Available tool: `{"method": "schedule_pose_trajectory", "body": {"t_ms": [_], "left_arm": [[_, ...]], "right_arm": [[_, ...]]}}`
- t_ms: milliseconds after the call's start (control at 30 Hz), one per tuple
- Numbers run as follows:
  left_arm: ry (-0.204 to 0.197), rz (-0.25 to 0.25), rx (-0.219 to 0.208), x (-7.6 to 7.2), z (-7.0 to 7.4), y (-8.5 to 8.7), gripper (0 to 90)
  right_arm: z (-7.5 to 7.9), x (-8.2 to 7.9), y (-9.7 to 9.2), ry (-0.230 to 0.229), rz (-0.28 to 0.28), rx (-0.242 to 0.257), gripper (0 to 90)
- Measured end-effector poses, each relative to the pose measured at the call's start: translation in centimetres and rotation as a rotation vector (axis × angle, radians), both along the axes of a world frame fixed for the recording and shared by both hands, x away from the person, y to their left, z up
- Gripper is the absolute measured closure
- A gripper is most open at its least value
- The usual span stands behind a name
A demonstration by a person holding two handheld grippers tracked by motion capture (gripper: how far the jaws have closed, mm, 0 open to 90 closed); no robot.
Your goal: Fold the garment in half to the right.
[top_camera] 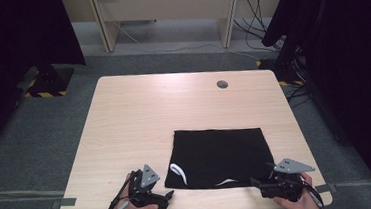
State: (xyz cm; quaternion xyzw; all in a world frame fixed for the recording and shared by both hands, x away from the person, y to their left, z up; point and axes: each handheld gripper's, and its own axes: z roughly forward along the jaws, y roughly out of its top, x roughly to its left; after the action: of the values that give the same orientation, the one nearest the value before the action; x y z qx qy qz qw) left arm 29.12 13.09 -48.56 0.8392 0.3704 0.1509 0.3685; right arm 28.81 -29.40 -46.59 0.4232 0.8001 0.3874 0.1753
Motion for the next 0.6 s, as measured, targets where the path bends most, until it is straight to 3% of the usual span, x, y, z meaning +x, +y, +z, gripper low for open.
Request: {"method": "schedule_pose_trajectory", "body": {"t_ms": [233,600], "left_arm": [[-0.011,-0.024,0.002,-0.2,0.0,-0.8,2.9],[-0.013,-0.022,-0.061,0.0,0.2,-1.9,3.4]], "right_arm": [[0.1,-0.1,-0.1,-0.003,0.0,-0.003,18.2],[0.0,-0.1,0.0,0.001,0.004,-0.006,18.2]]}}
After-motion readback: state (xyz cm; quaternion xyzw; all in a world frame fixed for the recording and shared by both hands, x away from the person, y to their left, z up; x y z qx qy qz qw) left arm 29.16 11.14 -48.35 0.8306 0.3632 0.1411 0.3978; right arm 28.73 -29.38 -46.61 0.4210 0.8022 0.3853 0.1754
